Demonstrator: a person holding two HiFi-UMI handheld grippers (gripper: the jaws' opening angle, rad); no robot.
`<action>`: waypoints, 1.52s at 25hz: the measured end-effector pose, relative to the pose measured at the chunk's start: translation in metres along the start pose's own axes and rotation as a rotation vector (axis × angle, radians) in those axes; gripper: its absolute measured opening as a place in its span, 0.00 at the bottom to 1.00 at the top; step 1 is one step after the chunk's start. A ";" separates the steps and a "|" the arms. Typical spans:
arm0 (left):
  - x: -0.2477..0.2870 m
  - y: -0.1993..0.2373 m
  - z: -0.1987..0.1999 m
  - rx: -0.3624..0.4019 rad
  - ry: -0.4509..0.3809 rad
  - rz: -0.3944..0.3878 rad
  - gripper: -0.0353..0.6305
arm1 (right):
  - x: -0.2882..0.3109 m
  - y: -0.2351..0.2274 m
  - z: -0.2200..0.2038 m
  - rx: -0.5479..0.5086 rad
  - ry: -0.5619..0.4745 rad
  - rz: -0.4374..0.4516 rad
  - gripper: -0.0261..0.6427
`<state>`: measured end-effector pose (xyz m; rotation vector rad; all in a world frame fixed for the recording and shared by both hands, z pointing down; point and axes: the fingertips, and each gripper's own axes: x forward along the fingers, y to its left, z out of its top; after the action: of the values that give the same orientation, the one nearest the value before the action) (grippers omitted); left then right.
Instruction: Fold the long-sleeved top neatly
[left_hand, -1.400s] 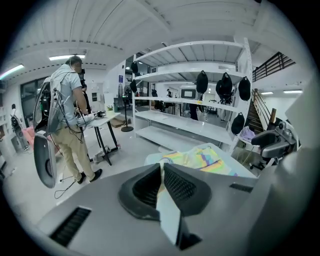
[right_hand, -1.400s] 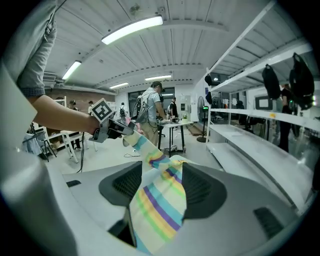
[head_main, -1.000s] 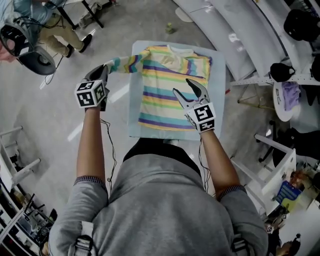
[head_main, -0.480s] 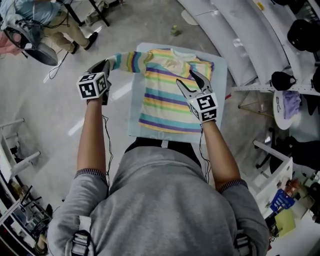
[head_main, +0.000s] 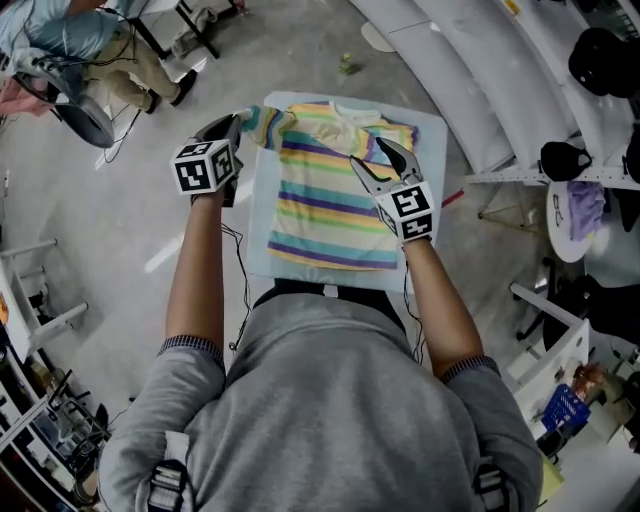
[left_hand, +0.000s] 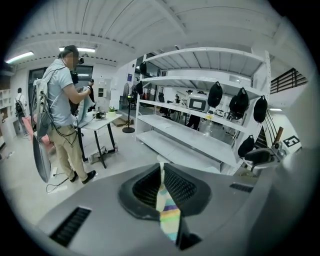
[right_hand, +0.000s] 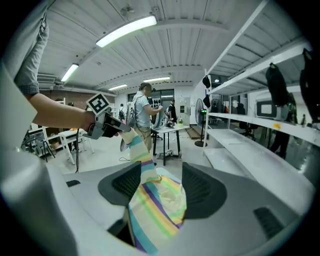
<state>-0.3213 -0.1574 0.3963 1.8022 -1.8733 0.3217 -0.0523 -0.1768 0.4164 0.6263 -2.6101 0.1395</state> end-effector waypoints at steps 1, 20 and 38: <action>0.005 -0.010 0.003 0.004 -0.002 -0.011 0.11 | -0.003 -0.005 -0.002 0.005 -0.002 -0.004 0.44; 0.099 -0.195 -0.028 0.023 0.061 -0.184 0.11 | -0.073 -0.079 -0.073 0.114 0.024 -0.101 0.44; 0.209 -0.302 -0.168 0.180 0.244 -0.271 0.11 | -0.089 -0.114 -0.169 0.233 0.083 -0.149 0.44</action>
<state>0.0112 -0.2781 0.5909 2.0053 -1.4521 0.5964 0.1383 -0.2084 0.5266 0.8729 -2.4761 0.4185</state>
